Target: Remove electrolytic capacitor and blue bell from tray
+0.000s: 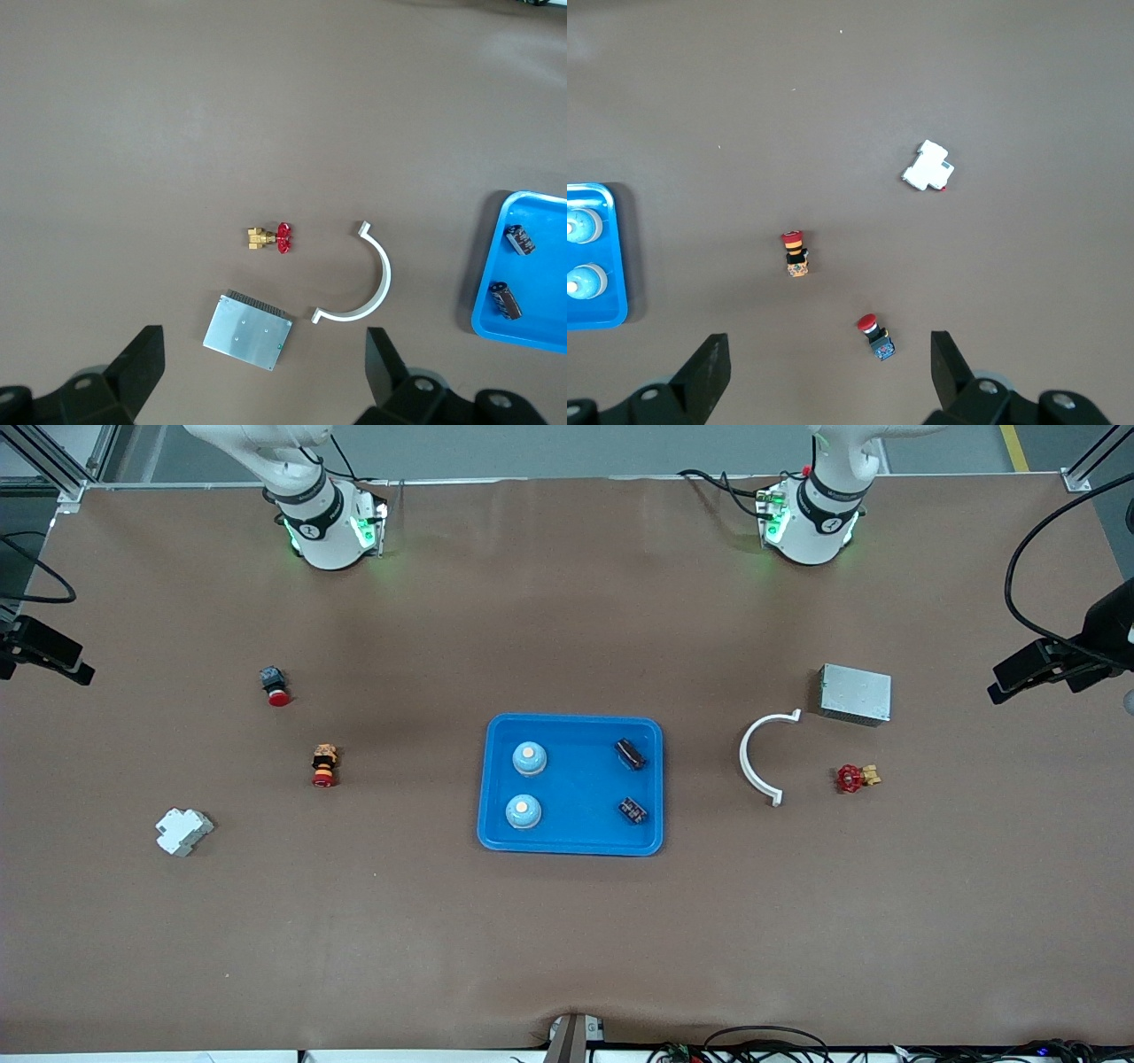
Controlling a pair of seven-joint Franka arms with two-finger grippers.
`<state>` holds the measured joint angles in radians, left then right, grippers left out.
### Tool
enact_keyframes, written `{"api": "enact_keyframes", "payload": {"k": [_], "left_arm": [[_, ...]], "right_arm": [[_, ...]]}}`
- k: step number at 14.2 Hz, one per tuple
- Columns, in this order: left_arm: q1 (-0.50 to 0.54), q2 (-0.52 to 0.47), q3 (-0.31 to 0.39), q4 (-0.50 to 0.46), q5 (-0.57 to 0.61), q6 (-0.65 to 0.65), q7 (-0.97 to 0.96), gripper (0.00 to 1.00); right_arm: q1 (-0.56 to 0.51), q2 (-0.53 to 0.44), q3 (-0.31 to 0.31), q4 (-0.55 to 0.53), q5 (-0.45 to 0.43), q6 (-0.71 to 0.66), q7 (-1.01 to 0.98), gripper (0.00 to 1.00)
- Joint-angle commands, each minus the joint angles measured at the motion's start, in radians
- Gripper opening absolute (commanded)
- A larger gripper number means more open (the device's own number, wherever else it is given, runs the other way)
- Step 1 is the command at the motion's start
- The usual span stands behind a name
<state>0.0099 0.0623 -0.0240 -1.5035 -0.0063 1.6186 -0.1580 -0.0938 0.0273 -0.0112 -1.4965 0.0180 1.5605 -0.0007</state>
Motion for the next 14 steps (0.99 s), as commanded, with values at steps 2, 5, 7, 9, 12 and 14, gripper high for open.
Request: {"api": "enact_keyframes", "payload": {"k": [2,5,7,9,12,14], "left_arm": [[0.004,0.013,-0.004,0.006,-0.026,-0.014,-0.015,1.00],[-0.005,0.060,-0.007,0.003,-0.024,-0.017,-0.053,1.00],[-0.016,0.089,-0.013,0.006,-0.023,-0.016,-0.086,1.00],[-0.044,0.132,-0.016,0.009,-0.017,-0.011,-0.139,1.00],[-0.044,0.194,-0.016,0.011,-0.015,-0.002,-0.172,1.00],[-0.053,0.237,-0.017,0.009,-0.018,0.027,-0.175,1.00]], "right_arm": [[-0.011,-0.023,0.011,-0.016,0.014,-0.005,0.022,1.00],[-0.004,-0.020,0.016,-0.059,0.017,0.021,0.051,1.00],[0.028,-0.021,0.014,-0.131,0.017,0.088,0.051,1.00],[0.045,-0.017,0.016,-0.209,0.017,0.159,0.051,1.00],[0.078,-0.017,0.016,-0.323,0.017,0.277,0.089,1.00],[0.126,-0.013,0.016,-0.352,0.017,0.294,0.166,1.00]]}}
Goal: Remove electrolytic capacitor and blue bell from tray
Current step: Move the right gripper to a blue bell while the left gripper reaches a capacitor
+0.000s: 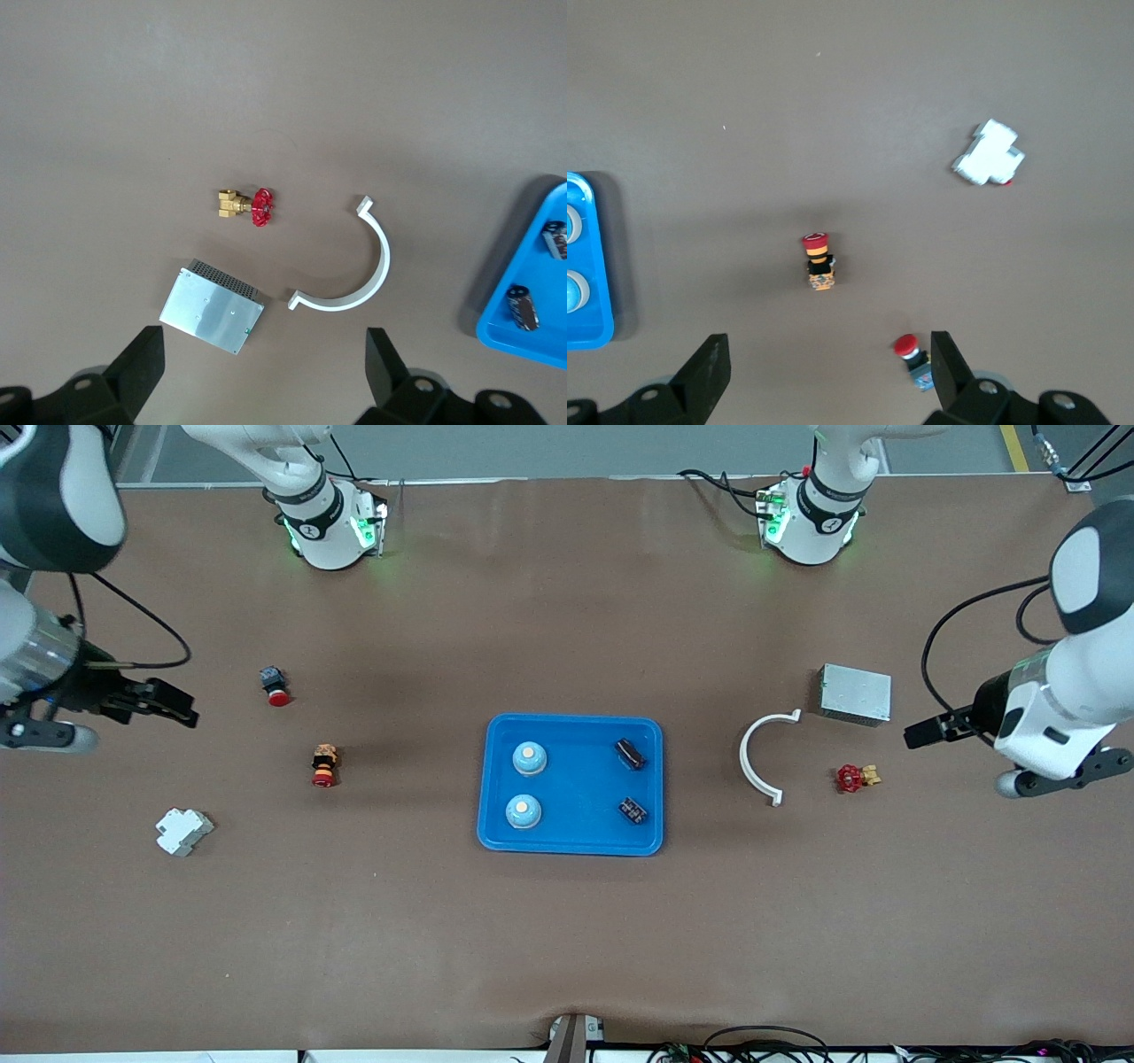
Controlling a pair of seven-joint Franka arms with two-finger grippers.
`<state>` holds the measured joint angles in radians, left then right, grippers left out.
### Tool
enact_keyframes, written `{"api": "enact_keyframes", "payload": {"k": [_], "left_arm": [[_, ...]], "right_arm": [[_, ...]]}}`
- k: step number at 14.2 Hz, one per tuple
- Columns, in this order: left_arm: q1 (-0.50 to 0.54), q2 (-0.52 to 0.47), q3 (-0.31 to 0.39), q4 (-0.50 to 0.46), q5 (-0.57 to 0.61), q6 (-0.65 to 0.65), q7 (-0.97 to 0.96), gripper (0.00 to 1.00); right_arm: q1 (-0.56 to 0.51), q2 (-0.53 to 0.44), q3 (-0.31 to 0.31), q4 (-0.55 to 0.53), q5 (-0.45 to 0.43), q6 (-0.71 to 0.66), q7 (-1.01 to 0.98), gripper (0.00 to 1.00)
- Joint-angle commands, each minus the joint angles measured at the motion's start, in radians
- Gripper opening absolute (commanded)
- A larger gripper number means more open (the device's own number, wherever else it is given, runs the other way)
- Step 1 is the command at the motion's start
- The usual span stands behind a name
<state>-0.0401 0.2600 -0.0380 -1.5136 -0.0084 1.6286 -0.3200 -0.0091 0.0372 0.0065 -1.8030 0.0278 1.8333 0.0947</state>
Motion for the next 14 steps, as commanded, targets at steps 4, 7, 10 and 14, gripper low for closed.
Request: {"api": "enact_keyframes", "payload": {"k": [4,7,10,14], "left_arm": [[-0.067,0.085,-0.008,0.023,-0.024,0.031,-0.181,1.00],[-0.134,0.123,-0.020,0.024,-0.047,0.034,-0.293,1.00],[-0.217,0.165,-0.020,0.026,-0.042,0.089,-0.419,1.00],[-0.316,0.241,-0.019,0.055,-0.038,0.164,-0.592,1.00]], "right_arm": [[0.171,-0.007,-0.002,-0.082,0.008,0.090,0.303,1.00],[0.294,0.042,-0.002,-0.082,0.009,0.153,0.478,1.00],[0.421,0.108,-0.002,-0.082,0.009,0.228,0.650,1.00],[0.547,0.240,-0.002,-0.079,0.011,0.363,0.834,1.00]]}}
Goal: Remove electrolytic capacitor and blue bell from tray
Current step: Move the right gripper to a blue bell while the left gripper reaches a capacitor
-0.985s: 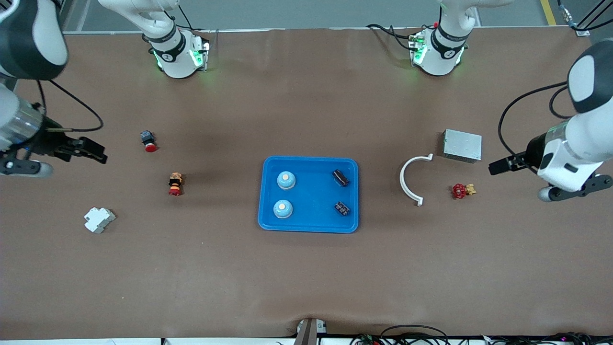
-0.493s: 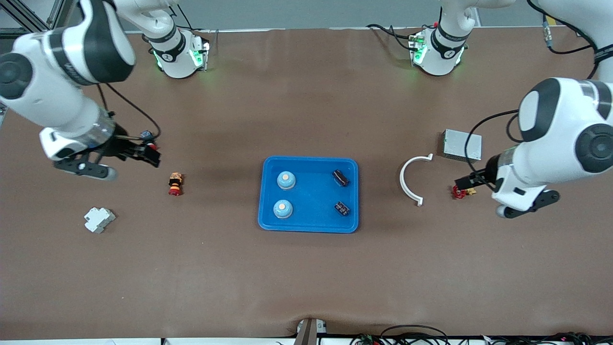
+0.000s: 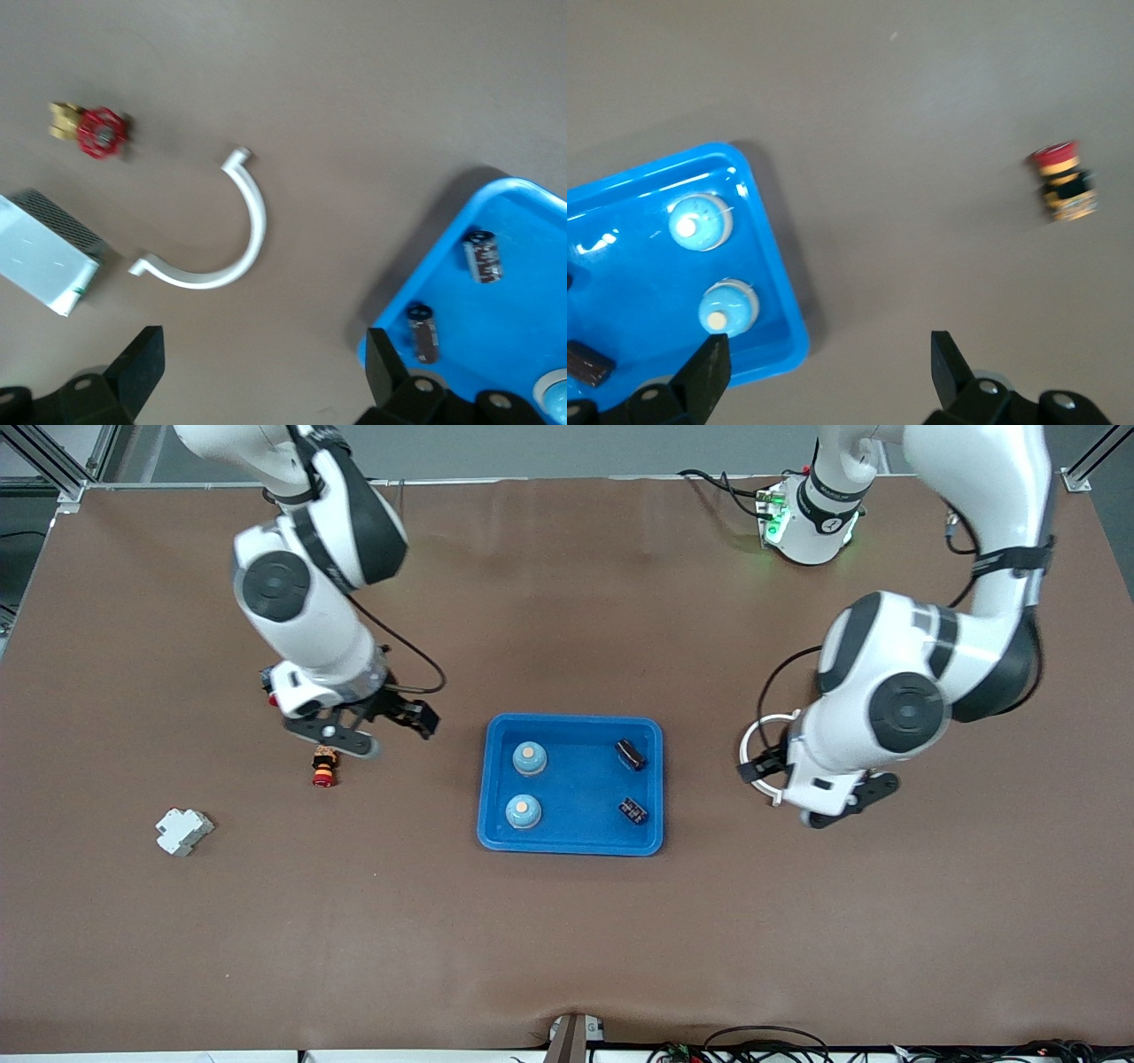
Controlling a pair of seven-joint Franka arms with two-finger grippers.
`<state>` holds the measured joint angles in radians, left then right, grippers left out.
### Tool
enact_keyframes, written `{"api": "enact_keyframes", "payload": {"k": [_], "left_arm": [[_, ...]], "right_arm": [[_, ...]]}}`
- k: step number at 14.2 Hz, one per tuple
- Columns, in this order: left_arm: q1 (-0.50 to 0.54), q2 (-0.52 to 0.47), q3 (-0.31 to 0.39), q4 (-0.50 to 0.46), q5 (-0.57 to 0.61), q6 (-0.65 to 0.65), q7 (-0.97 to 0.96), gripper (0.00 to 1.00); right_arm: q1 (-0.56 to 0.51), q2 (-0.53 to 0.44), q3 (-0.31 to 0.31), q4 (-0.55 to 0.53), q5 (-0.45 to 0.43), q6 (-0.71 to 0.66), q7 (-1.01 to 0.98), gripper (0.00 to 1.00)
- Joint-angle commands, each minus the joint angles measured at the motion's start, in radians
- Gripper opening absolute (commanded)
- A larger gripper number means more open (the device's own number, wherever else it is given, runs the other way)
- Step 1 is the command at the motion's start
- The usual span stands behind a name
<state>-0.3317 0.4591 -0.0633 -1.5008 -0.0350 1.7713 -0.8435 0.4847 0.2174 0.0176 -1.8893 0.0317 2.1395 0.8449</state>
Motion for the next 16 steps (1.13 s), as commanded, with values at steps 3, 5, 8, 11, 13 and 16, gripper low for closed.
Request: {"api": "enact_keyframes", "payload": {"k": [3,5,8,11,13,16], "left_arm": [[-0.061,0.068,0.000,0.050,-0.019,0.131,-0.274,1.00],[-0.099,0.111,0.002,0.071,-0.017,0.210,-0.424,1.00],[-0.131,0.196,0.002,0.102,-0.016,0.319,-0.575,1.00],[-0.155,0.242,0.002,0.102,-0.017,0.436,-0.621,1.00],[-0.174,0.272,0.002,0.102,-0.017,0.490,-0.672,1.00],[-0.185,0.314,0.003,0.102,-0.014,0.546,-0.683,1.00]], "right_arm": [[0.147,0.184,-0.013,0.035,0.005,0.190,0.229,1.00],[0.185,0.288,-0.015,0.093,0.004,0.237,0.292,1.00],[0.209,0.401,-0.015,0.182,0.001,0.238,0.332,1.00],[0.221,0.448,-0.015,0.217,-0.006,0.241,0.341,1.00],[0.221,0.459,-0.015,0.229,-0.007,0.241,0.341,1.00],[0.229,0.474,-0.016,0.229,-0.010,0.246,0.341,1.00]]}}
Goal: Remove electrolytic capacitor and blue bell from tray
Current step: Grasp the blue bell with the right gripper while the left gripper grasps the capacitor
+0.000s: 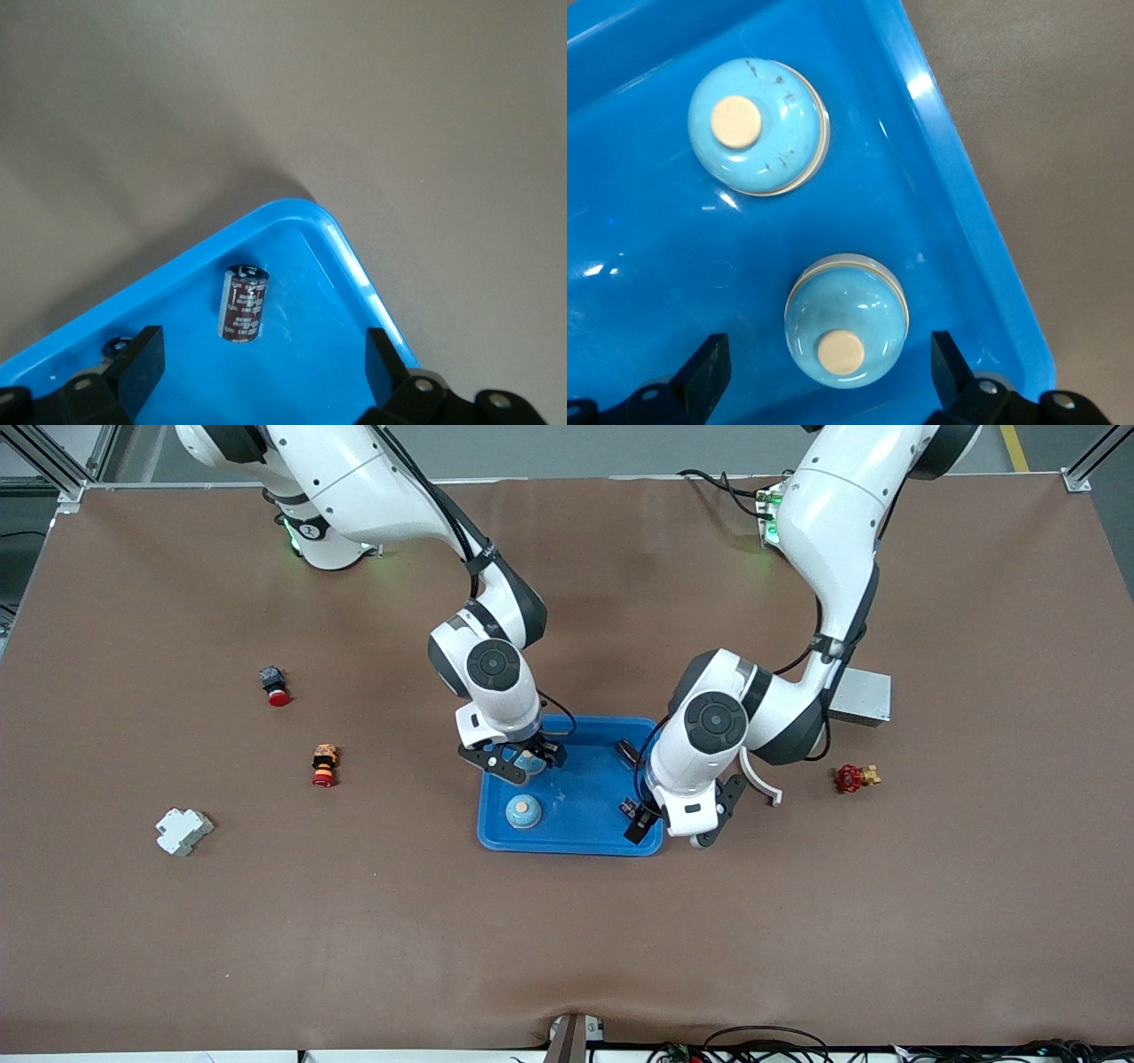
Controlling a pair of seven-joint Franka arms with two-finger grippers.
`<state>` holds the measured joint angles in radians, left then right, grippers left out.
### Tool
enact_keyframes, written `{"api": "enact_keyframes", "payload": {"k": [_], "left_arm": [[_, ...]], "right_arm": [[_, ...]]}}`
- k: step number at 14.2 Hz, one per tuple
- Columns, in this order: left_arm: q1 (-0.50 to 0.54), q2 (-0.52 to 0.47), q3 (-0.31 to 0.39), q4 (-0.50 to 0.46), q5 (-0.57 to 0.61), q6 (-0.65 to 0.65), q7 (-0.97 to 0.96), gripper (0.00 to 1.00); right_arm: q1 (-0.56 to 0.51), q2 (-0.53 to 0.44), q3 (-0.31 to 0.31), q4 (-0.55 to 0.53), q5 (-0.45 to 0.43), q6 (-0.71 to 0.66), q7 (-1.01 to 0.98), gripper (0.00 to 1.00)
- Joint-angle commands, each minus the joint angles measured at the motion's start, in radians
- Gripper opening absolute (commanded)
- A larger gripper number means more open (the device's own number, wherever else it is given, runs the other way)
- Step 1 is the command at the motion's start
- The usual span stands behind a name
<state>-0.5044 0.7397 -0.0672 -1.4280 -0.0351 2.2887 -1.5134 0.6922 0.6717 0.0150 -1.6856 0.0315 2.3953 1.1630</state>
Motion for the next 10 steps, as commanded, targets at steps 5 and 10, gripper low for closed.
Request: {"api": "enact_keyframes", "payload": {"k": [5,10], "left_arm": [[-0.017,0.076,0.007,0.029,-0.014,0.120,-0.011,1.00],[-0.039,0.109,0.007,0.024,-0.011,0.120,-0.019,1.00]], "right_arm": [[0.023,0.037,-0.015,0.027,-0.027,-0.010,0.021,1.00],[0.023,0.040,-0.013,0.027,-0.030,-0.012,0.021,0.86]]}}
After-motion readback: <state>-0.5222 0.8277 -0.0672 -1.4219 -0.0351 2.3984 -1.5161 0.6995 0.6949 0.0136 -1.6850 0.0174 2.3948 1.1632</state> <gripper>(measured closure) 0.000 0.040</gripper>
